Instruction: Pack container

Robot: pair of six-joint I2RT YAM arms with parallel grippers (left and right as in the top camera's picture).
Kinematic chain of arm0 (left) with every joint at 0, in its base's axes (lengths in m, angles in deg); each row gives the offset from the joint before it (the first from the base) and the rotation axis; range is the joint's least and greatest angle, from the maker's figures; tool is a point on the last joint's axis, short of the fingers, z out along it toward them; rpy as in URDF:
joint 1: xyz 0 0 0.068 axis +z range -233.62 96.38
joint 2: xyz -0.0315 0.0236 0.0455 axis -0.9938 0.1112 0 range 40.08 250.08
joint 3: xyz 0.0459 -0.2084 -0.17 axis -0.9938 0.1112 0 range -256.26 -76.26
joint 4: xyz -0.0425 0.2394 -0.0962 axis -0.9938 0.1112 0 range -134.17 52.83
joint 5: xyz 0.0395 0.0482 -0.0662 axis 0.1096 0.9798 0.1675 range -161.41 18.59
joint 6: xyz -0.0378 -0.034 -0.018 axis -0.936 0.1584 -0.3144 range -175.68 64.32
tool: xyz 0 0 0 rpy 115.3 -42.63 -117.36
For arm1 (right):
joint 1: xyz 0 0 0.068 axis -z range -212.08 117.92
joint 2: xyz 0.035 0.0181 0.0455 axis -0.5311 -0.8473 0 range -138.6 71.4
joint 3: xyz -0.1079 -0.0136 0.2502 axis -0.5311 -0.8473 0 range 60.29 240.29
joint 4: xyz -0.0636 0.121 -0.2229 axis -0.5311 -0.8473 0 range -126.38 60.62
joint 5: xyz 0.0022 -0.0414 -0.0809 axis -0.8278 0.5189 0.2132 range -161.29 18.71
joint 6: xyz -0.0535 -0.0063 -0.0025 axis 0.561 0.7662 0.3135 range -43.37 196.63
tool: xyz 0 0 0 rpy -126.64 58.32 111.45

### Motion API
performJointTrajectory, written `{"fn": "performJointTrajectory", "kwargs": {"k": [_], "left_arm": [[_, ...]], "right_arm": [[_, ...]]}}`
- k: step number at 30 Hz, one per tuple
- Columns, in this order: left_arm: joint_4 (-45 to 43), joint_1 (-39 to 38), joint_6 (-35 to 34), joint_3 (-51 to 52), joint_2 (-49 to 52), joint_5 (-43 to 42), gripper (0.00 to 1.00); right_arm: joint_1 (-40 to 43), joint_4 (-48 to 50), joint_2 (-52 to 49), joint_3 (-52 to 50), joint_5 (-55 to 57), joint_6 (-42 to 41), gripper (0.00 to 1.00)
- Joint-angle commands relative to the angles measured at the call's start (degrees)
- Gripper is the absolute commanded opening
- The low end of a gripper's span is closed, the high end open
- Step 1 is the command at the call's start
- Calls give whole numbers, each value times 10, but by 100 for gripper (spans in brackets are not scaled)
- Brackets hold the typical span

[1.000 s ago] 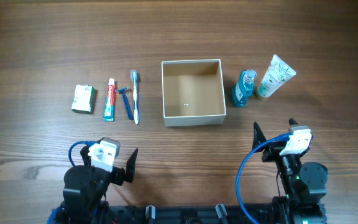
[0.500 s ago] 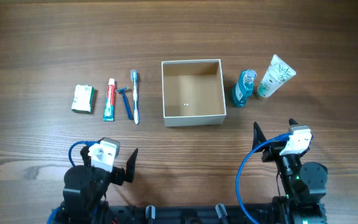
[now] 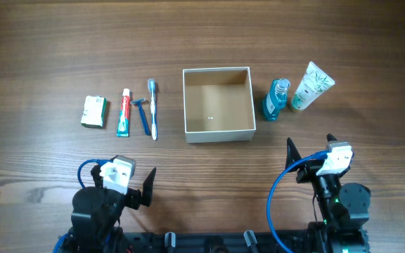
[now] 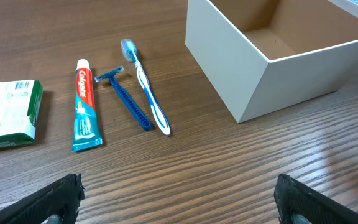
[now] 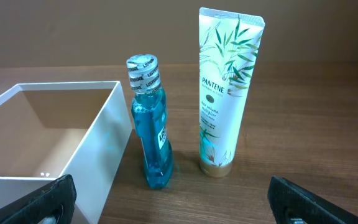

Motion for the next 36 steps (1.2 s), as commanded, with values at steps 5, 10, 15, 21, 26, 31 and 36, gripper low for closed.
{"fn": "performJointTrajectory", "kwargs": {"k": [5,10,15,21,26,31,36], "left_arm": [[3,-3,7,10,-5,-20,100],[3,-3,7,10,-5,-20,100],[3,-3,7,10,-5,-20,100],[3,-3,7,10,-5,-20,100],[3,-3,7,10,-5,-20,100],[3,-3,7,10,-5,-20,100],[3,-3,7,10,-5,-20,100]], "right_arm": [[1,2,2,-1,-9,6,100],[1,2,2,-1,-9,6,100],[1,2,2,-1,-9,6,100],[1,3,2,-1,-65,-77,100],[1,39,-4,28,-140,-145,100],[1,-61,-144,228,-140,-117,100],[1,-256,-389,515,-150,-71,100]]}}
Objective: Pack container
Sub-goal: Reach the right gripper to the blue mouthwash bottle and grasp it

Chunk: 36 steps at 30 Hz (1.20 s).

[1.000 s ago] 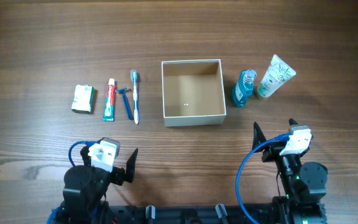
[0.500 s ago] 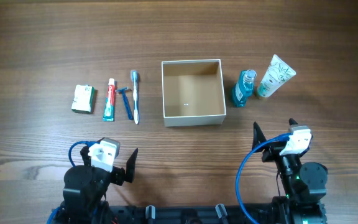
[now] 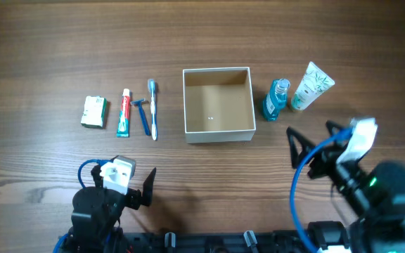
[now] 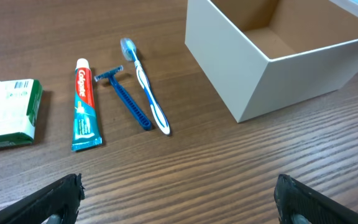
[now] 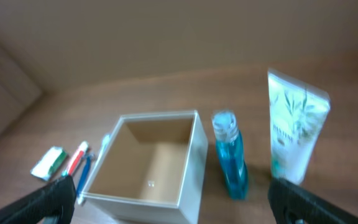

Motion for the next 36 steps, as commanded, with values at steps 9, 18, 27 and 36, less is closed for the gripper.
{"fn": "performJointTrajectory", "kwargs": {"k": [9,18,27,36], "left_arm": [[3,-3,6,9,-5,-20,100],[3,-3,6,9,-5,-20,100],[3,-3,7,9,-5,-20,100],[3,-3,7,9,-5,-20,100]], "right_arm": [[-26,-121,-412,336,-45,29,100],[-104,-172,-584,336,172,0,100],[-105,-176,-660,327,181,-38,90],[-104,-155,-723,324,203,-67,58]]}}
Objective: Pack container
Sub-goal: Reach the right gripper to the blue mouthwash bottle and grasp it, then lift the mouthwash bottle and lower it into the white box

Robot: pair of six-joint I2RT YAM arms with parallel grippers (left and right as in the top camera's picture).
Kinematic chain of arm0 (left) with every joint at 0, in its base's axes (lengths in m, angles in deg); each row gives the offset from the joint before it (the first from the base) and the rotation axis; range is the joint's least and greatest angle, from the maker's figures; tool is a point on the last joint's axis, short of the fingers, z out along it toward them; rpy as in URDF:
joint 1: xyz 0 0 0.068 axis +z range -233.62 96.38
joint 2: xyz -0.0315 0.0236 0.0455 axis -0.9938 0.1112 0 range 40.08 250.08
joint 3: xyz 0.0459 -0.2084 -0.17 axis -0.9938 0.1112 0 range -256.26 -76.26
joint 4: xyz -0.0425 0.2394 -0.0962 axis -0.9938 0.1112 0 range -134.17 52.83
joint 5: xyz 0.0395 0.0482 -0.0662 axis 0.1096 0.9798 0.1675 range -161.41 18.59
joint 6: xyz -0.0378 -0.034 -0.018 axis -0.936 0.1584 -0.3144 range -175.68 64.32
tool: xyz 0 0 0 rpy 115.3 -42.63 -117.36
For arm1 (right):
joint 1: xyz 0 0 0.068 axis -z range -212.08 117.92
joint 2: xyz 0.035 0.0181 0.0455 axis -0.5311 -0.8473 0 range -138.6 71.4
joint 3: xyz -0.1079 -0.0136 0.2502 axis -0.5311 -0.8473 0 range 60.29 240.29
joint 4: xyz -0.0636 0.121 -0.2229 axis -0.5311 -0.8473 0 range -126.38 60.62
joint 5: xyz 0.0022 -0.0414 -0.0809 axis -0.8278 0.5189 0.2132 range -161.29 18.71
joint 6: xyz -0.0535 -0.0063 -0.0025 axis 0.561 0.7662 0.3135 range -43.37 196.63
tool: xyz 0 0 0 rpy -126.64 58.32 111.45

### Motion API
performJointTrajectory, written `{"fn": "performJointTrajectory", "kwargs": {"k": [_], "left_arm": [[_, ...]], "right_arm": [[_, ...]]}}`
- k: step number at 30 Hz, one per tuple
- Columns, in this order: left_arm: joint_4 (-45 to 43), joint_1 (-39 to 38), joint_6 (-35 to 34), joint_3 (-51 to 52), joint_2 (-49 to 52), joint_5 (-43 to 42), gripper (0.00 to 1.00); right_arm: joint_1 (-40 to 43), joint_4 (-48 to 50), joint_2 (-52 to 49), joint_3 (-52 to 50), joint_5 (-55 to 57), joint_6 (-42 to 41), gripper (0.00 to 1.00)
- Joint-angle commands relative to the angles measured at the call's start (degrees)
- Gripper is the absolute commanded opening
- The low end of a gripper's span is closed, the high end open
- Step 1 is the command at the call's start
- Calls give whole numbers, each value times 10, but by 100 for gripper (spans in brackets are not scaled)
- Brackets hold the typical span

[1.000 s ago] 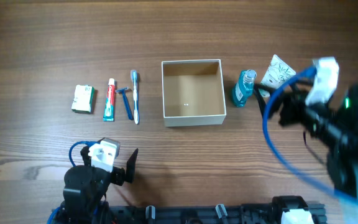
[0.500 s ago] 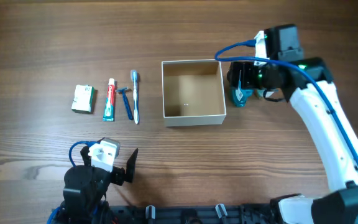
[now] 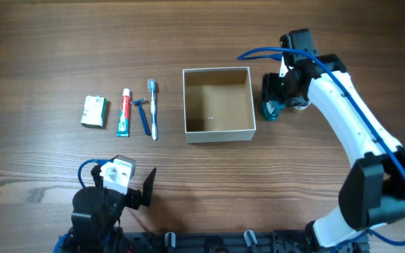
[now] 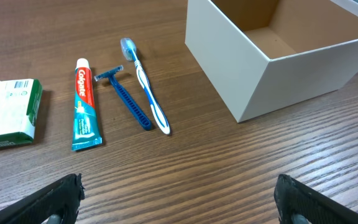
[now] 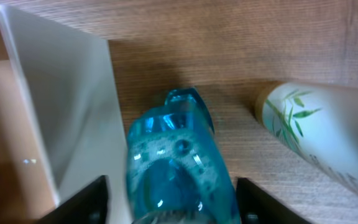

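The open white box stands mid-table. Just right of it is the blue mouthwash bottle, with its base showing from above. My right gripper is over the bottle, open. In the right wrist view its fingers stand on either side of the bottle, and a gap shows on the box side. The white Pantene tube stands right of the bottle. Left of the box lie a toothbrush, razor, toothpaste and green soap packet. My left gripper rests open near the front edge.
The box's white right wall is close beside the bottle. The right arm stretches over the table's right side and covers most of the tube from above. Bare wood lies in front of the left gripper.
My right arm has gone from the front right of the table out to the blue bottle, and its open fingers now stand around the bottle. The left arm and all objects have stayed put.
Both grippers rested open at the front edge, the right one facing the bottle and the tube. Then the right gripper was raised, looking down on the box and bottle. Now it straddles the bottle beside the box.
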Motion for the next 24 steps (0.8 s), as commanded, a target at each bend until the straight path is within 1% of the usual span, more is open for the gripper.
{"fn": "performJointTrajectory", "kwargs": {"k": [1,4,5,6,7,12,13,15,17,20,24], "left_arm": [[3,-3,7,9,-5,-20,100],[3,-3,6,9,-5,-20,100],[3,-3,6,9,-5,-20,100],[3,-3,7,9,-5,-20,100],[3,-3,7,9,-5,-20,100],[3,-3,6,9,-5,-20,100],[3,-3,7,9,-5,-20,100],[3,-3,6,9,-5,-20,100],[3,-3,7,9,-5,-20,100],[3,-3,6,9,-5,-20,100],[3,-3,7,9,-5,-20,100]], "right_arm": [[-1,7,-1,-2,19,-12,48],[-1,7,21,-2,34,-10,30],[-1,7,31,-2,34,-10,26],[-1,7,46,-2,33,-8,18],[-1,7,59,-2,33,-7,14],[-22,1,170,-2,33,-7,7],[-35,-5,197,1,32,-9,4],[-77,-11,250,2,31,-9,4],[-120,-12,277,2,31,-9,4],[-181,-12,273,2,33,-31,4],[-188,5,200,2,41,-50,4]]}}
